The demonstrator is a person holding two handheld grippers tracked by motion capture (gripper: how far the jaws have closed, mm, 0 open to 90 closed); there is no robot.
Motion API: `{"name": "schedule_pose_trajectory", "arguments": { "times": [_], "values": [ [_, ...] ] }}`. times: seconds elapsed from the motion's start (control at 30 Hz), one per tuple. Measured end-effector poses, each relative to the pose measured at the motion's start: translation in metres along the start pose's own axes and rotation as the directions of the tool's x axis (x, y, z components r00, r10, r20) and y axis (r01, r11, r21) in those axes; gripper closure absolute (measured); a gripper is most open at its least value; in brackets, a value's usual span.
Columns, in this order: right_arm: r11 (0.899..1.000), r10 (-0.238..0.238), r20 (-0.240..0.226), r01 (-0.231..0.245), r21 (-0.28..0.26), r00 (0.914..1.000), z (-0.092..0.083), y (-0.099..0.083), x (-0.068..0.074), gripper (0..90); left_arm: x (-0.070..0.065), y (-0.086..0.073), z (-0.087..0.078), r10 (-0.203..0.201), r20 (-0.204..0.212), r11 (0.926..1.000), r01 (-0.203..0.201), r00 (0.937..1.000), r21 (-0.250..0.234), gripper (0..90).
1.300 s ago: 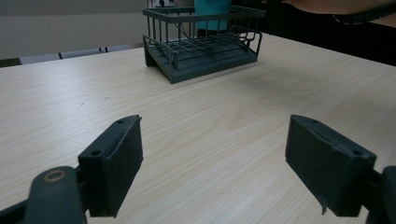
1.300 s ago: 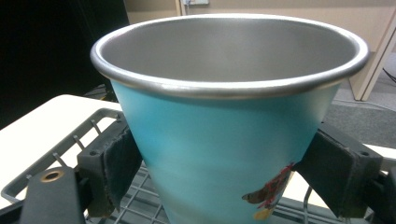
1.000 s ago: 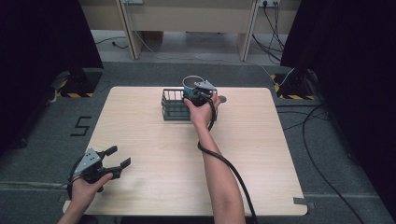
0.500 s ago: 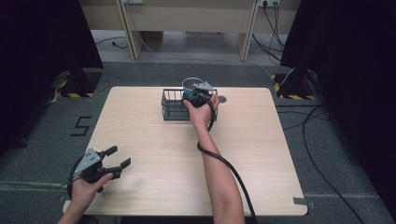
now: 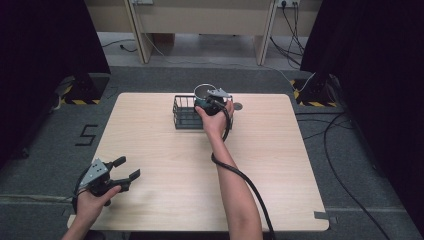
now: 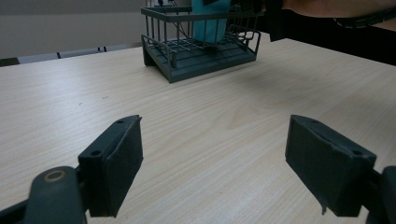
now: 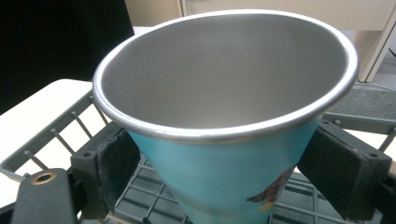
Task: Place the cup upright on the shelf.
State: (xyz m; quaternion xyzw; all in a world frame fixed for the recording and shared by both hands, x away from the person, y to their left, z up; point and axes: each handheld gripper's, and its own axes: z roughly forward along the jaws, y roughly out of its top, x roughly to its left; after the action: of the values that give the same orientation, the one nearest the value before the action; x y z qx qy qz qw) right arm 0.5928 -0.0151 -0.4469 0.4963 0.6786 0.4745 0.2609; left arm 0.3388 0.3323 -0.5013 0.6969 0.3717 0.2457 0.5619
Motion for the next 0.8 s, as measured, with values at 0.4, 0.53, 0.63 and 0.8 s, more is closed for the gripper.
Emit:
{"name": "schedule_pose_trajectory", "arguments": {
  "times": [0.4, 0.53, 0.63, 0.8],
  "values": [
    [1.000, 0.010, -0.009, -0.010, 0.002, 0.9999, -0.012, 0.000, 0.002, 15.6, 0.000, 0.000, 0.000, 0.001, 0.000, 1.0000, -0.001, 1.0000, 0.000, 18.4],
    [1.000, 0.014, -0.013, -0.014, 0.008, 0.9998, -0.016, -0.002, 0.001, 15.6, -0.001, 0.000, 0.000, 0.003, 0.000, 1.0000, -0.003, 1.0000, 0.001, 18.4],
    [1.000, 0.016, -0.019, -0.016, 0.002, 0.9997, -0.019, -0.001, 0.000, 15.7, -0.001, 0.000, 0.000, 0.004, -0.001, 1.0000, -0.004, 1.0000, 0.001, 18.4],
    [1.000, 0.006, -0.026, -0.006, -0.002, 0.9996, -0.026, -0.001, 0.001, 15.6, -0.001, 0.000, 0.001, 0.004, -0.001, 1.0000, -0.004, 1.0000, 0.001, 18.4]
  ]
}}
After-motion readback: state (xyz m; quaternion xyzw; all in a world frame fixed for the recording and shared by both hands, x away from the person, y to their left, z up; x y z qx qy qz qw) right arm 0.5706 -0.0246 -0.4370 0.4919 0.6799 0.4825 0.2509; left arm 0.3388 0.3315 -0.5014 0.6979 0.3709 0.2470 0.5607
